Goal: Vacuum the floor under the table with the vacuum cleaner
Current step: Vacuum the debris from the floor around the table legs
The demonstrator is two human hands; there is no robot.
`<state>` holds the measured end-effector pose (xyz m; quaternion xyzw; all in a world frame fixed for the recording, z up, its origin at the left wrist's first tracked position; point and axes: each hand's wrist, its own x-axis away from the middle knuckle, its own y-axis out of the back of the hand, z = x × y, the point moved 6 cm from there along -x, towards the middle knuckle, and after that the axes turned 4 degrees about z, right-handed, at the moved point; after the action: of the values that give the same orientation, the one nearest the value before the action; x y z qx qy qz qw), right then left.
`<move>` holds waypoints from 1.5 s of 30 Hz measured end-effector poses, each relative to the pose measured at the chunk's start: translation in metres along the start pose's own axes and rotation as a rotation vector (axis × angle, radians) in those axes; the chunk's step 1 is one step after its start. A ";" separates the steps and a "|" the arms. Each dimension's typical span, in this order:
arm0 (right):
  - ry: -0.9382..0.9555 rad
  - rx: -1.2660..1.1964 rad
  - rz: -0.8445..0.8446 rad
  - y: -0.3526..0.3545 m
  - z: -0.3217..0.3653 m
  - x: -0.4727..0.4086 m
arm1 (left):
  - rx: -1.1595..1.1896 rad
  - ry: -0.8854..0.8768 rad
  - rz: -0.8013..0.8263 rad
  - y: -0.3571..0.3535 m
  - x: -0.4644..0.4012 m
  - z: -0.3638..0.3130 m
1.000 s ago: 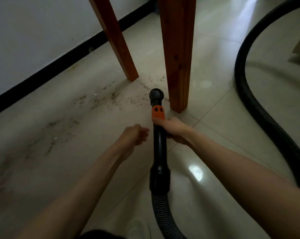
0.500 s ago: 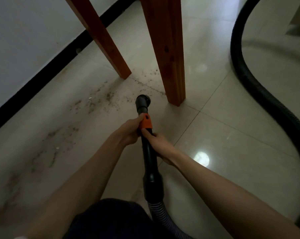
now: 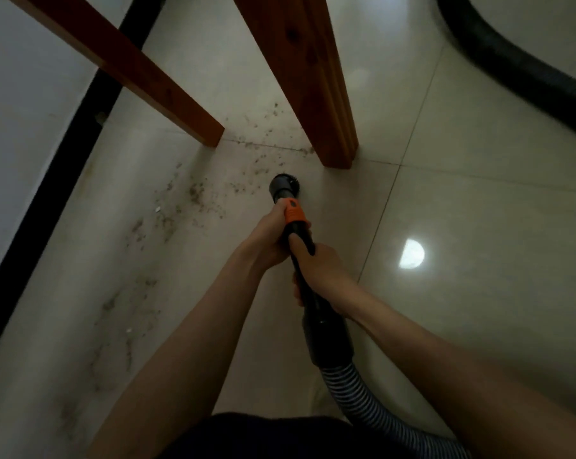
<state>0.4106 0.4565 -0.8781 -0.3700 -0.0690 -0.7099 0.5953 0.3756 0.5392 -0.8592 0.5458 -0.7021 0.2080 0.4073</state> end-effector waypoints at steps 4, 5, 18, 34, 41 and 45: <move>0.007 -0.031 -0.027 -0.001 0.007 -0.006 | 0.017 -0.002 0.049 -0.005 -0.014 -0.003; 0.008 -0.031 -0.030 -0.001 0.008 -0.007 | 0.032 -0.005 0.048 -0.004 -0.017 -0.002; 0.015 -0.013 0.075 -0.027 0.019 -0.035 | 0.123 -0.016 -0.051 0.034 -0.040 -0.010; -0.029 0.030 0.156 -0.050 0.024 -0.048 | 0.191 -0.016 -0.100 0.069 -0.058 -0.011; 0.002 0.068 0.123 -0.057 0.031 -0.059 | 0.130 -0.011 -0.056 0.076 -0.062 -0.025; -0.027 -0.007 0.187 -0.058 0.029 -0.059 | 0.108 -0.013 -0.067 0.078 -0.064 -0.027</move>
<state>0.3727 0.5348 -0.8733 -0.3865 -0.0395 -0.6465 0.6566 0.3167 0.6219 -0.8830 0.5914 -0.6738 0.2285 0.3795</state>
